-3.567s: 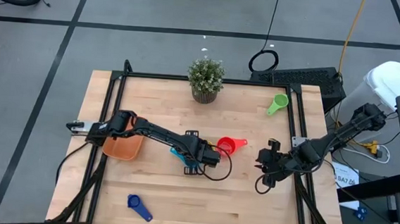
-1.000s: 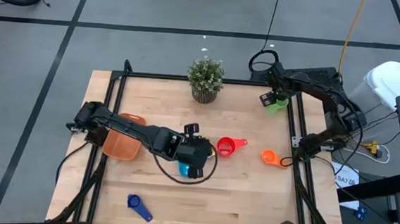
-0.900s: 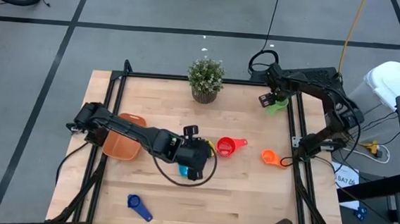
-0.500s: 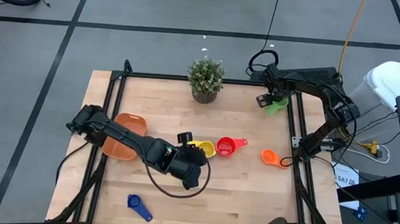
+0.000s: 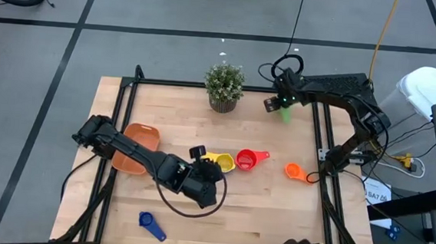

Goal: Nest measuring cups in basket
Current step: Stack the green measuring cup on top of the yellow measuring cup

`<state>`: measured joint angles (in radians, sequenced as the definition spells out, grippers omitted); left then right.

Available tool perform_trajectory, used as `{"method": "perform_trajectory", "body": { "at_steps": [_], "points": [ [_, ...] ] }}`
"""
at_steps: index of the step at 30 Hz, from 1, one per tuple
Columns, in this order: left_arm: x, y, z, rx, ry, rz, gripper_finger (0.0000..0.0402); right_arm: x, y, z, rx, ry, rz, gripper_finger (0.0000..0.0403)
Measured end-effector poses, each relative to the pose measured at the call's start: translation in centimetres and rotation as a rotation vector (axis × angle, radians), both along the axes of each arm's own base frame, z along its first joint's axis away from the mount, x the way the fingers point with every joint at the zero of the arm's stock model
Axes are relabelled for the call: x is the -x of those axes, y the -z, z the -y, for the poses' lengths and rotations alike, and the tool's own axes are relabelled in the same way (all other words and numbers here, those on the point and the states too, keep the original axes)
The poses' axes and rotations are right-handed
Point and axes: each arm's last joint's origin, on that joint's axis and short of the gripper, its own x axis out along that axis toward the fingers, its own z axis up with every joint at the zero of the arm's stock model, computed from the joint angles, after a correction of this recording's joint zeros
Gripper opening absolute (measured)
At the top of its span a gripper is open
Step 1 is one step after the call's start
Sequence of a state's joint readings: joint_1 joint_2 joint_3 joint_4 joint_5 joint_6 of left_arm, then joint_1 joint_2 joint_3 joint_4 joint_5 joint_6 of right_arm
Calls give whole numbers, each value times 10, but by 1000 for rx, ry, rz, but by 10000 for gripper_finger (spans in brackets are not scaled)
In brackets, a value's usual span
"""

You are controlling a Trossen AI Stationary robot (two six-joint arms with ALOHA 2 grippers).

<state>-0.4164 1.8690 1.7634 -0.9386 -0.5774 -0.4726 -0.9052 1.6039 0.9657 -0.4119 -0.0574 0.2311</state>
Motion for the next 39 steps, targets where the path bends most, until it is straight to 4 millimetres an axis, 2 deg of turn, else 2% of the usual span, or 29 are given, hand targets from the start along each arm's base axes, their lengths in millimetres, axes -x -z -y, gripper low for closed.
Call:
{"method": "perform_trajectory", "body": {
  "at_steps": [6,13,20,24,32,39],
  "points": [
    [2,0,5,-17,33,-9,152,-20,-5,-5,49,-8,105,144],
    [0,0,1,-46,56,-25,152,-26,-1,-20,59,-69,-37,144],
    [0,0,0,-69,82,-37,152,-29,-1,-24,61,-87,-38,144],
    [0,0,0,-81,97,-44,152,-33,-2,-28,86,-157,-49,144],
    [-2,0,-6,-93,96,-51,152,-31,-9,-24,168,-163,-64,144],
    [-6,0,-14,-90,72,-46,152,-21,-4,-13,183,-115,-126,144]
  ]
}}
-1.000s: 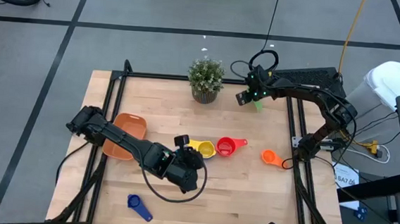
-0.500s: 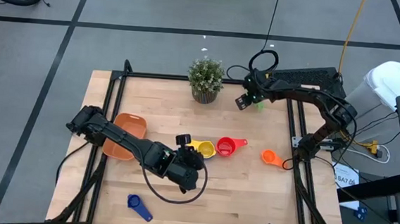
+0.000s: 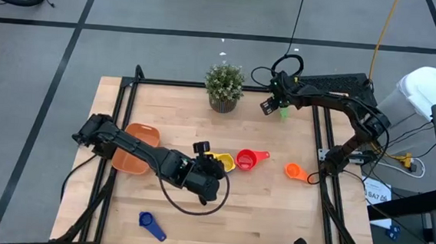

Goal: Nest measuring cups in basket
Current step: Stack the green measuring cup on top of the yellow measuring cup

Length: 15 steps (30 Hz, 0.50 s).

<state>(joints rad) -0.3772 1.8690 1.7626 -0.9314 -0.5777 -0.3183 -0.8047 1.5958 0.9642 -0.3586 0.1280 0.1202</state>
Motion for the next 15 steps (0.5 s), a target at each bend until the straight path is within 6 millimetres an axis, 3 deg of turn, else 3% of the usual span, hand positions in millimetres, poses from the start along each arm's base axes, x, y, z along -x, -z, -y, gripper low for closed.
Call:
{"method": "perform_trajectory", "body": {
  "at_steps": [9,15],
  "points": [
    [-2,0,-5,10,-24,7,152,-2,44,3,-194,-29,-13,144],
    [-1,0,-3,19,-31,12,152,-21,50,-16,-227,-142,-20,144]
  ]
}}
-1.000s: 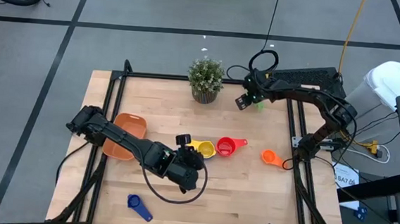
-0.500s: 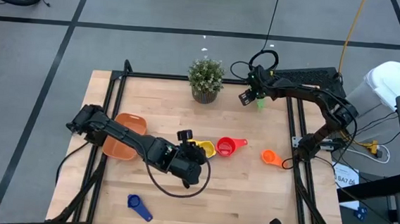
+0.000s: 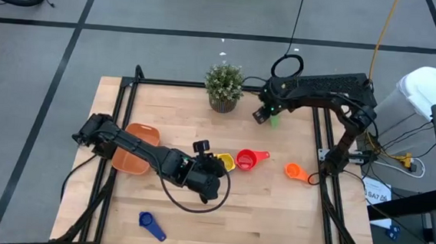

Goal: Nest measuring cups in basket
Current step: Stack the green measuring cup on top of the yellow measuring cup

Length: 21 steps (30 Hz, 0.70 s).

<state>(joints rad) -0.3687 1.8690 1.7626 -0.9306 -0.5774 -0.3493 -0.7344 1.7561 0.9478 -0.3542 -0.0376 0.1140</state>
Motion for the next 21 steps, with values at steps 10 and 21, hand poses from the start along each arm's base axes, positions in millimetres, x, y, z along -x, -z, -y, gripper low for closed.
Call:
{"method": "perform_trajectory", "body": {
  "at_steps": [10,21],
  "points": [
    [0,0,0,12,-14,7,152,-23,-20,-57,-77,-221,15,133],
    [0,0,0,14,-16,8,152,-42,-23,-110,-74,-438,-32,72]
  ]
}}
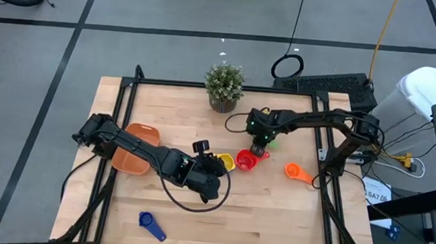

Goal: Nest measuring cups in basket
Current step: Stack the green measuring cup on top of the yellow measuring cup

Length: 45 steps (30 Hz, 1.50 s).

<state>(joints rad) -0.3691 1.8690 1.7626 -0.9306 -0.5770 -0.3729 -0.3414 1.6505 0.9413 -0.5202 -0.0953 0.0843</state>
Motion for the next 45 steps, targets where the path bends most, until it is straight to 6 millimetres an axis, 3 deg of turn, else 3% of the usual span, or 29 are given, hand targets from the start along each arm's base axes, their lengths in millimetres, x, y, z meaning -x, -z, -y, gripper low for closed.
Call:
{"method": "perform_trajectory", "body": {
  "at_steps": [4,9,13,22,29,34,38,45],
  "points": [
    [0,0,0,0,0,1,152,-1,0,-6,87,-47,-40,10],
    [0,0,0,0,1,0,152,3,-1,-10,233,-109,-131,3],
    [0,0,0,-6,5,-4,152,2,-15,-22,302,-203,-97,2],
    [2,3,-9,-136,-25,-47,152,19,-87,-87,452,-518,216,1],
    [-3,2,-22,-189,-9,-64,152,45,-149,-141,260,-716,737,1],
    [-16,-3,-32,-215,59,-13,152,57,-154,-167,127,-859,798,0],
    [-29,-10,-37,-169,194,61,152,62,-157,-184,114,-932,854,0],
    [-46,-23,-48,-12,418,229,152,65,-177,-205,170,-1052,1106,0]
  ]
}}
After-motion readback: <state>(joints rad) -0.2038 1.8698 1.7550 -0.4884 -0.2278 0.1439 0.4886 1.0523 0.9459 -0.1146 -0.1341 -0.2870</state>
